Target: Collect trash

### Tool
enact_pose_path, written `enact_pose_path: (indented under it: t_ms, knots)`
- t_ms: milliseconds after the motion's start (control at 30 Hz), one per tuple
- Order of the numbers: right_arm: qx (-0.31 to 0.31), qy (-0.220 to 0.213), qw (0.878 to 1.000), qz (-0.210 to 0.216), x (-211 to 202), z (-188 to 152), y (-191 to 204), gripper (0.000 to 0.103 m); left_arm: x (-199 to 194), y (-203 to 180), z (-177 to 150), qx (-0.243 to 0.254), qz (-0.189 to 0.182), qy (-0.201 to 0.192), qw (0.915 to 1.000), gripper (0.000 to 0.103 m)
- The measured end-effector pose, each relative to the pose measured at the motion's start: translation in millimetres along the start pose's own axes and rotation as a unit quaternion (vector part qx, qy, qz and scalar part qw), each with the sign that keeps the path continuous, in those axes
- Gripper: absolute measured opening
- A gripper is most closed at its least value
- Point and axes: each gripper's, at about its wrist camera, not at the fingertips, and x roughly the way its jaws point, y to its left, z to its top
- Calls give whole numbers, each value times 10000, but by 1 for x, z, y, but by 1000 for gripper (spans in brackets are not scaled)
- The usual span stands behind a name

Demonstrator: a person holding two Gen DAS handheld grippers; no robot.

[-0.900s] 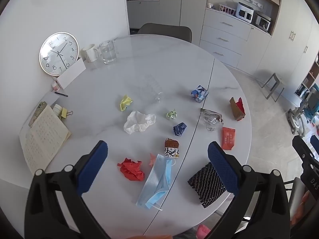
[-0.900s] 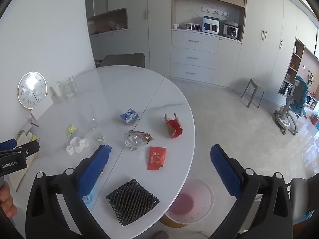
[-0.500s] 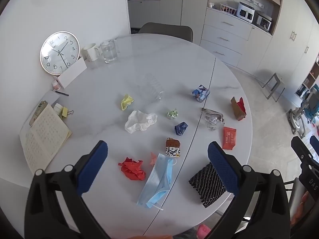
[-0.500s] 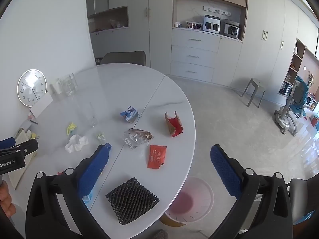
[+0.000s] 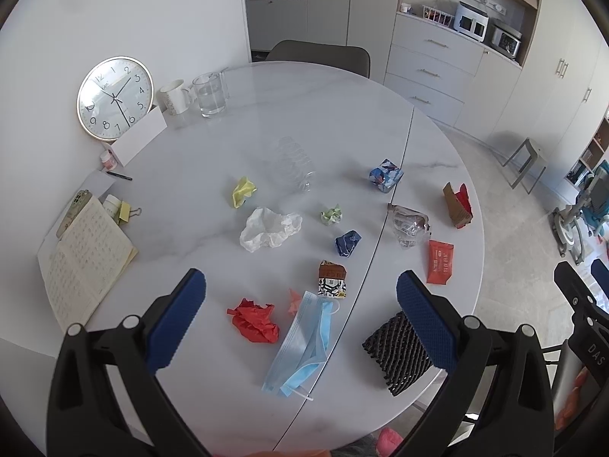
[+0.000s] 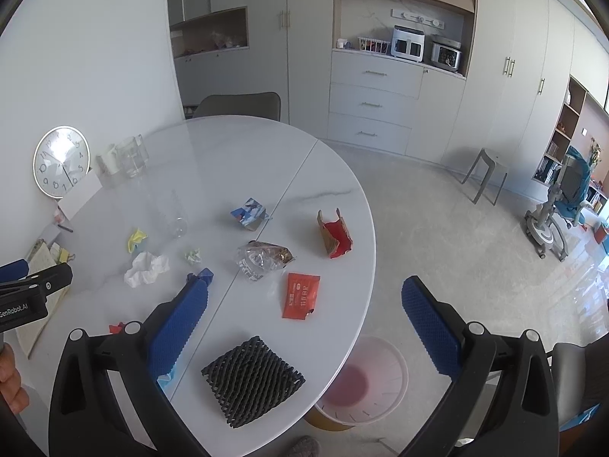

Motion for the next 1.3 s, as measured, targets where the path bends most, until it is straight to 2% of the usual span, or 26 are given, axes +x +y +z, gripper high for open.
enact_pose_path:
  t_ms: [1300]
  knots:
    - [-56, 92, 9999, 13, 6, -3, 5, 101, 6, 5, -2, -55, 31, 109, 9999, 96]
